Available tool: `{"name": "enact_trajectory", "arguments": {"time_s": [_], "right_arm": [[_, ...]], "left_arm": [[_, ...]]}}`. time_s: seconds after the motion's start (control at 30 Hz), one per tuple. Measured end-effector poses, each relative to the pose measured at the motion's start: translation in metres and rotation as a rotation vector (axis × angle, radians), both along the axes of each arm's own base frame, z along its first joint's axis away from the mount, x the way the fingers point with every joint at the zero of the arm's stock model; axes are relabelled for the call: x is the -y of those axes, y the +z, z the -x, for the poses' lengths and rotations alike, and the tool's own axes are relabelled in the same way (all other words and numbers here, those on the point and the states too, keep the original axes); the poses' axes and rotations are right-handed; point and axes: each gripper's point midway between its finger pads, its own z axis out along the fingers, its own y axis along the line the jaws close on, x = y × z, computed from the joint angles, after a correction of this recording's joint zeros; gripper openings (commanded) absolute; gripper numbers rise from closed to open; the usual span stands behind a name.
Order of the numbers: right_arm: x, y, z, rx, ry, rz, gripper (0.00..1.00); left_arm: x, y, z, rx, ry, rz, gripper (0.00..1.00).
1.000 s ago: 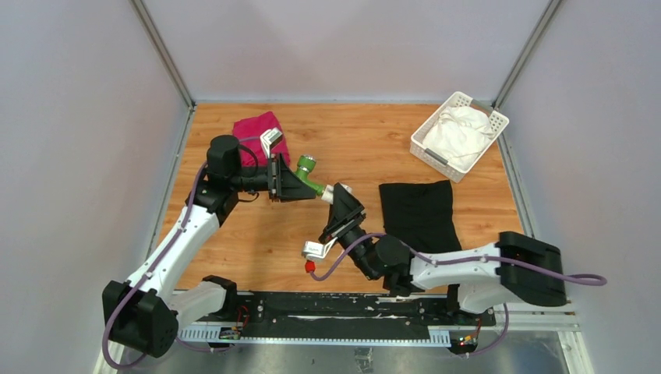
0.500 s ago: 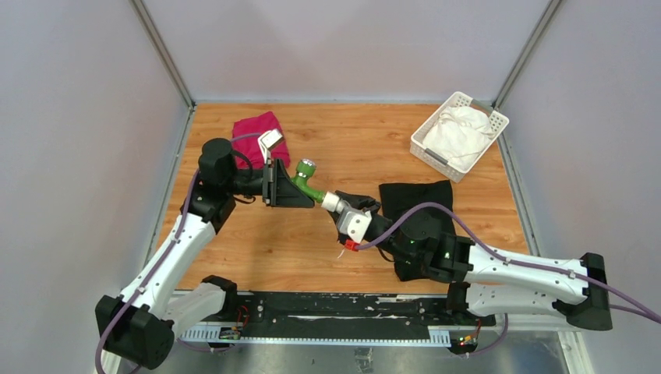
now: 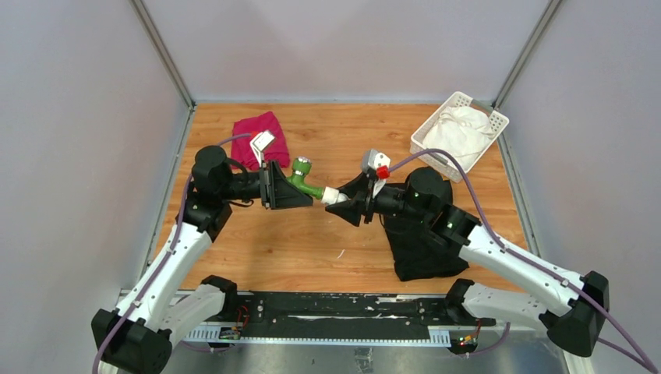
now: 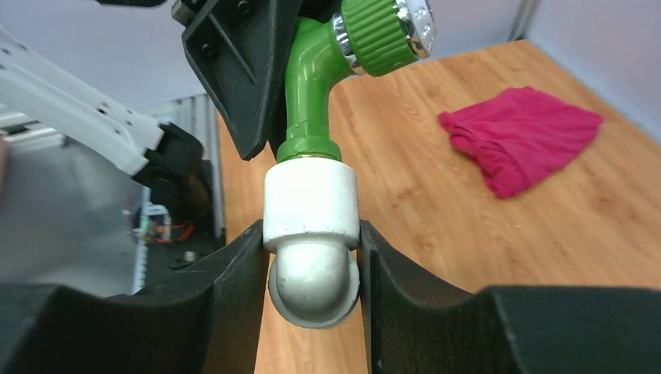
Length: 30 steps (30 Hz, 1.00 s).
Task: Install the water faucets
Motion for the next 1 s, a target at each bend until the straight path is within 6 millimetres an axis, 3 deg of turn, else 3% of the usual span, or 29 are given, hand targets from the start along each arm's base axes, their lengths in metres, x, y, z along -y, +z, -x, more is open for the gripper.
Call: {"name": "enact_trajectory", "arguments": {"time_s": [0.33, 0.43, 0.53, 0.6, 0.67, 0.77, 1.0], "right_arm": [[-0.011, 0.006, -0.003, -0.463, 0.199, -0.205, 0.29], [-0.016, 0.003, -0.006, -0.592, 0.259, -0.236, 0.46], [-0.018, 0.003, -0.006, -0.678, 0.3, -0.253, 0.72], [-0.016, -0.002, -0.009, -0.719, 0.282, -0.246, 0.84], [-0.012, -0.011, -0.013, -0.735, 0.232, -0.216, 0.93], [0.0, -0.017, -0.021, -0.688, 0.092, -0.167, 0.98], [0.06, -0.013, -0.036, -0.387, -0.234, -0.068, 0.99]], "left_arm": [[-0.006, 0.007, -0.006, 0.111, 0.111, 0.011, 0.0], [-0.009, 0.004, -0.01, 0.135, 0.152, 0.006, 0.0], [-0.011, 0.005, -0.011, 0.167, 0.173, 0.005, 0.0], [-0.013, 0.009, -0.011, 0.205, 0.186, 0.012, 0.0], [-0.014, 0.014, -0.01, 0.235, 0.194, 0.02, 0.0], [-0.014, 0.016, -0.013, 0.241, 0.213, 0.024, 0.0], [-0.01, 0.012, -0.021, 0.149, 0.204, 0.026, 0.0]]}}
